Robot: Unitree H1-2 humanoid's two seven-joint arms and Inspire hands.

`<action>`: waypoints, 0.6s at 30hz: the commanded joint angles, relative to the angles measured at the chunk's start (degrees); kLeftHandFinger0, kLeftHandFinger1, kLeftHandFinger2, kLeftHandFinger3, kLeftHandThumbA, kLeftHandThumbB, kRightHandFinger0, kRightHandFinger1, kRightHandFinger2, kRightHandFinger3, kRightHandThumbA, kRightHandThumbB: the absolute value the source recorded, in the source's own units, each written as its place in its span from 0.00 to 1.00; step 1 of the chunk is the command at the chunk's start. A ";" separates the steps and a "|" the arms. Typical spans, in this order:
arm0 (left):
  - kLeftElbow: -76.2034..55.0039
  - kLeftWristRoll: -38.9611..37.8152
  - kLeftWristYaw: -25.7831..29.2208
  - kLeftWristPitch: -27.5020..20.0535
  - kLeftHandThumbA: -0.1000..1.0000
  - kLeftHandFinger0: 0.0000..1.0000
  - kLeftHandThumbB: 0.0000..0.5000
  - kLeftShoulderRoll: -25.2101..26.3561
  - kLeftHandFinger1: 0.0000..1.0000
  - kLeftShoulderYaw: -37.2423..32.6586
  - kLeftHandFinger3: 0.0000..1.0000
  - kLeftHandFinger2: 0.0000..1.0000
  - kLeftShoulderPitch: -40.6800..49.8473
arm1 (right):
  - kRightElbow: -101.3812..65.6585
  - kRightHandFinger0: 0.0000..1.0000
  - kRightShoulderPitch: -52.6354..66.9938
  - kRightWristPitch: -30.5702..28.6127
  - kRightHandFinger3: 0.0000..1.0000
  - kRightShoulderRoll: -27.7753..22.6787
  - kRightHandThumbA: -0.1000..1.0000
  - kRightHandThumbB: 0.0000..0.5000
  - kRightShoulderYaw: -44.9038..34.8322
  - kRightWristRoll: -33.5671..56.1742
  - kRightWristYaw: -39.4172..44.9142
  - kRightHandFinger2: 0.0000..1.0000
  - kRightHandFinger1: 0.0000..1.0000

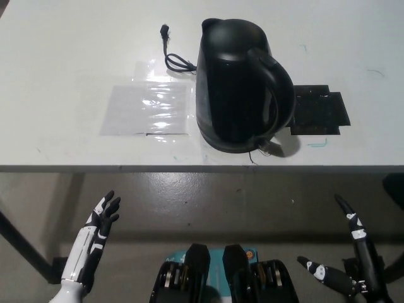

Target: A kettle is kept at the center of the table close to the robot and the robot uses its right index finger to press downwards on the transparent start boiling button

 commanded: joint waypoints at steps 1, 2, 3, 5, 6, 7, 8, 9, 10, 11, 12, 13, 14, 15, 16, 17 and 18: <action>-0.53 -1.10 0.02 -1.08 0.96 1.00 0.36 0.18 1.00 0.40 1.00 1.00 -0.05 | -0.76 1.00 -1.03 -4.36 1.00 -0.88 1.00 0.73 0.58 3.42 -3.87 1.00 1.00; -0.35 -1.22 -0.03 -1.20 0.96 1.00 0.35 0.20 1.00 0.41 1.00 1.00 -0.06 | -0.75 1.00 -1.06 -4.36 1.00 -0.97 1.00 0.73 0.73 3.57 -4.01 1.00 1.00; -0.22 -1.59 -0.21 -1.25 0.96 1.00 0.34 0.23 1.00 0.43 1.00 1.00 -0.04 | -0.68 1.00 -1.18 -4.36 1.00 -1.16 1.00 0.73 0.95 3.25 -4.47 1.00 1.00; -0.20 -1.77 -0.25 -1.30 0.95 1.00 0.35 0.21 1.00 0.41 1.00 1.00 0.02 | -0.58 1.00 -1.26 -4.36 1.00 -1.25 1.00 0.72 0.99 3.44 -4.54 1.00 1.00; -0.25 -1.62 -0.20 -1.45 0.95 1.00 0.33 0.24 1.00 0.36 1.00 1.00 0.06 | -0.58 1.00 -1.31 -4.36 1.00 -1.38 1.00 0.71 1.15 3.51 -4.71 1.00 1.00; -0.20 -1.53 -0.12 -1.62 0.95 1.00 0.33 0.24 1.00 0.35 1.00 1.00 0.19 | -0.54 1.00 -1.40 -4.36 1.00 -1.50 1.00 0.71 1.33 3.54 -4.75 1.00 1.00; -0.21 -1.37 -0.14 -1.66 0.96 1.00 0.32 0.34 1.00 0.27 1.00 1.00 0.20 | -0.54 1.00 -1.48 -4.36 1.00 -1.64 1.00 0.70 1.58 3.65 -5.03 1.00 1.00; -0.22 -1.54 -0.24 -1.60 0.96 1.00 0.32 0.36 1.00 0.26 1.00 1.00 0.19 | -0.48 1.00 -1.52 -4.36 1.00 -1.67 1.00 0.70 1.67 3.77 -5.12 1.00 1.00; -0.18 -1.59 -0.33 -1.44 0.96 1.00 0.30 0.40 1.00 0.21 1.00 1.00 0.19 | -0.41 1.00 -1.56 -4.36 1.00 -1.72 1.00 0.71 1.79 4.34 -5.05 1.00 1.00; -0.17 -1.68 -0.45 -1.58 0.97 1.00 0.29 0.45 1.00 0.15 1.00 1.00 0.21 | -0.50 1.00 -1.45 -4.36 1.00 -1.68 1.00 0.73 1.72 4.07 -5.09 1.00 1.00; -0.35 -1.78 -0.36 -1.35 0.96 1.00 0.30 0.31 1.00 0.22 1.00 1.00 0.30 | -0.56 1.00 -1.41 -4.36 1.00 -1.72 1.00 0.73 1.81 4.23 -5.13 1.00 1.00; -0.37 -1.86 -0.34 -1.33 0.96 1.00 0.29 0.28 1.00 0.24 1.00 1.00 0.30 | -0.61 1.00 -1.40 -4.36 1.00 -1.71 1.00 0.73 1.84 4.43 -5.08 1.00 1.00; -0.30 -1.97 -0.40 -1.46 0.96 1.00 0.29 0.32 1.00 0.24 1.00 1.00 0.30 | -0.62 1.00 -1.44 -4.36 1.00 -1.70 1.00 0.73 1.87 4.58 -5.06 1.00 1.00; -0.30 -2.06 -0.41 -1.48 0.96 1.00 0.28 0.31 1.00 0.25 1.00 1.00 0.32 | -0.61 1.00 -1.49 -4.36 1.00 -1.75 1.00 0.73 1.94 4.53 -5.18 1.00 1.00; -0.31 -2.12 -0.47 -1.41 0.96 1.00 0.28 0.35 1.00 0.23 1.00 1.00 0.37 | -0.68 1.00 -1.55 -4.36 1.00 -1.78 1.00 0.71 2.03 5.12 -4.91 1.00 1.00; -0.30 -2.06 -0.49 -1.46 0.96 1.00 0.29 0.40 1.00 0.20 1.00 1.00 0.36 | -0.71 1.00 -1.62 -4.36 1.00 -1.86 1.00 0.71 2.18 5.77 -4.60 1.00 1.00; -0.25 -2.11 -0.53 -1.50 0.96 1.00 0.29 0.42 1.00 0.19 1.00 1.00 0.35 | -0.66 1.00 -1.63 -4.36 1.00 -1.87 1.00 0.71 2.19 5.66 -4.69 1.00 1.00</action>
